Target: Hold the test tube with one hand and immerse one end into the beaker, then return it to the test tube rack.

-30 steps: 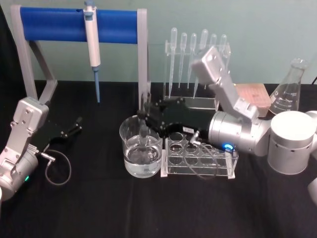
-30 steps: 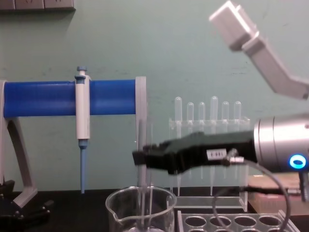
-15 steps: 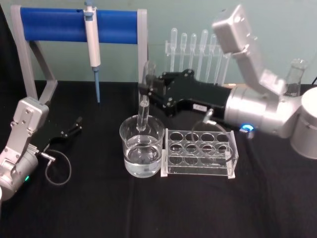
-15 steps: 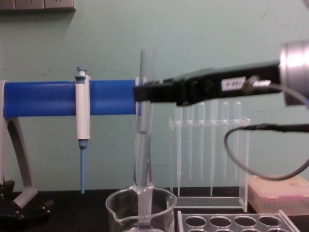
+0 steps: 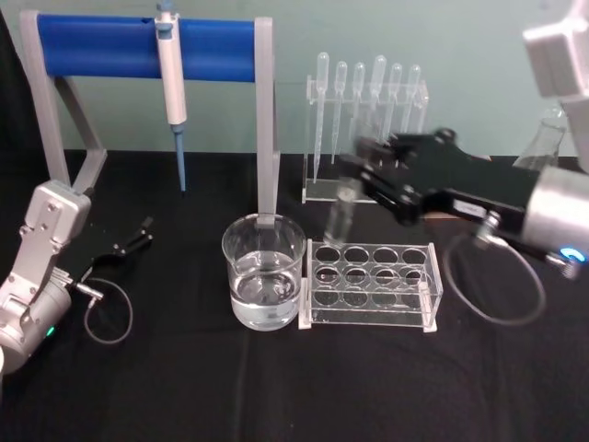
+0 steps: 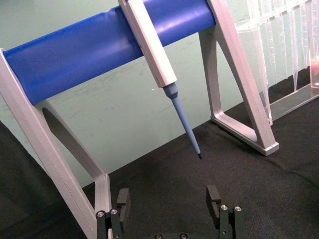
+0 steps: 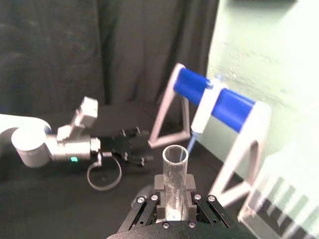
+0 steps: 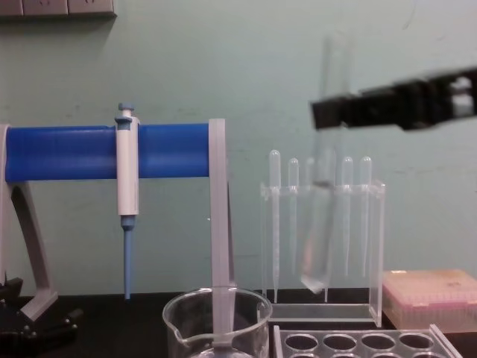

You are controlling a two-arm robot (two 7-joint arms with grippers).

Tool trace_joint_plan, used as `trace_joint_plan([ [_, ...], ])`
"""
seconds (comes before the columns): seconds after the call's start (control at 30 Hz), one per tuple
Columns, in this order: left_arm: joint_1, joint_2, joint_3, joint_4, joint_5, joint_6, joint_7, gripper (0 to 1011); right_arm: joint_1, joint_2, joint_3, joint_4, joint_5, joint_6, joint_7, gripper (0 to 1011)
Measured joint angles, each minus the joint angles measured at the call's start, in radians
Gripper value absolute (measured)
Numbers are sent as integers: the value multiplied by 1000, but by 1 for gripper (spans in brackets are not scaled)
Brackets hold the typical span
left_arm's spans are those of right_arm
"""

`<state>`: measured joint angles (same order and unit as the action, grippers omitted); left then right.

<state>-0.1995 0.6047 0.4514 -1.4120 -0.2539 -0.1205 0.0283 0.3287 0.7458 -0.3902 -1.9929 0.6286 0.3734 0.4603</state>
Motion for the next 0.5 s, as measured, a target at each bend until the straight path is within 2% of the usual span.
trace_joint_plan([
  [0.17,0,0,0,0,0,0,0,1000,-73,48,30,2,18,-32,-27,222],
  [0.3,0,0,0,0,0,0,0,1000,-91,53,25,21,13,-50,-35,222],
  [0.5,0,0,0,0,0,0,0,1000,-89,40,3,52,-10,-59,-40,222],
])
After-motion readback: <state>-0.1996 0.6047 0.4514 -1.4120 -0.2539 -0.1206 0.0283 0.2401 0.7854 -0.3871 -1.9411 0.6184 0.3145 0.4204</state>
